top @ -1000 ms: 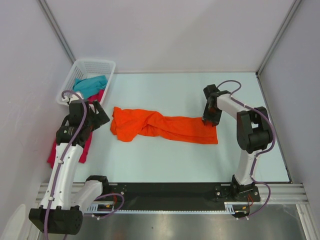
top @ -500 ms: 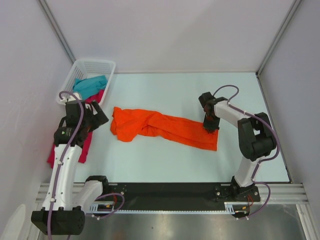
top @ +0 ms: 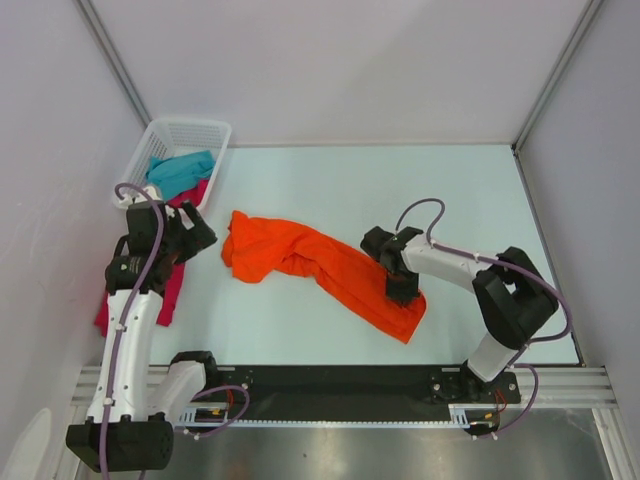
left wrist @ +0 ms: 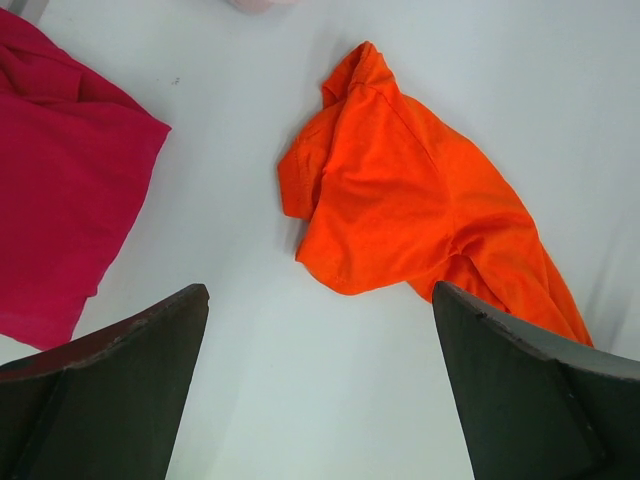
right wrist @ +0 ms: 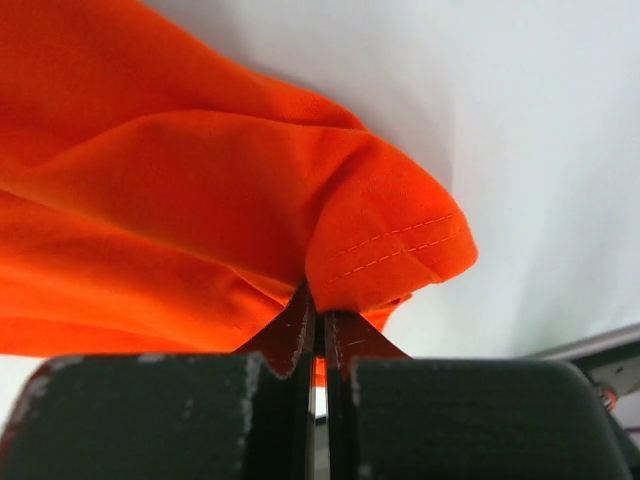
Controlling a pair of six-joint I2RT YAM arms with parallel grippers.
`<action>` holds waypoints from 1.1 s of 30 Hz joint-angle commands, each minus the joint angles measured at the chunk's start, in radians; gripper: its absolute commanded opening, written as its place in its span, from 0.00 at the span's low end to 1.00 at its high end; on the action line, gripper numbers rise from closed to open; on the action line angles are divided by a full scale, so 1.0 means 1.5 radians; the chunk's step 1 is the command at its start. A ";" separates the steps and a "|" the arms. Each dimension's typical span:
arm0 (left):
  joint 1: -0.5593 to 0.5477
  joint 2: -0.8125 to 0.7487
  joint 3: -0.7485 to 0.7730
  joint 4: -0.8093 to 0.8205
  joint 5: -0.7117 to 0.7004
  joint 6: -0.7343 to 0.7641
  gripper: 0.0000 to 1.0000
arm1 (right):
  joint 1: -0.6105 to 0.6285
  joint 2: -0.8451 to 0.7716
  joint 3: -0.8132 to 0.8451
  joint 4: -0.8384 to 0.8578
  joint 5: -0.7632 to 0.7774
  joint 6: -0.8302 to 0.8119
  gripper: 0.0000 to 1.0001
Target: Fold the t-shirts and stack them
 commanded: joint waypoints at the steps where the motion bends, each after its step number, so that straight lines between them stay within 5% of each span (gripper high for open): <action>1: 0.019 -0.023 -0.010 0.012 0.022 0.021 1.00 | 0.047 -0.059 -0.013 -0.078 0.004 0.091 0.00; 9: 0.029 -0.038 -0.019 0.010 0.036 0.024 0.99 | 0.185 -0.096 -0.023 -0.128 -0.029 0.199 0.00; 14: 0.030 -0.040 -0.022 0.011 0.043 0.025 0.99 | 0.212 -0.074 0.008 -0.139 -0.014 0.202 0.39; 17: 0.029 -0.042 -0.020 0.008 0.043 0.025 0.99 | 0.225 -0.060 0.083 -0.175 0.015 0.193 0.45; 26: 0.032 -0.047 0.006 -0.012 0.035 0.020 1.00 | 0.194 0.046 0.307 -0.138 0.056 0.074 0.48; 33: 0.033 -0.051 0.018 -0.026 0.015 0.014 0.99 | 0.128 0.289 0.587 -0.081 -0.015 -0.092 0.49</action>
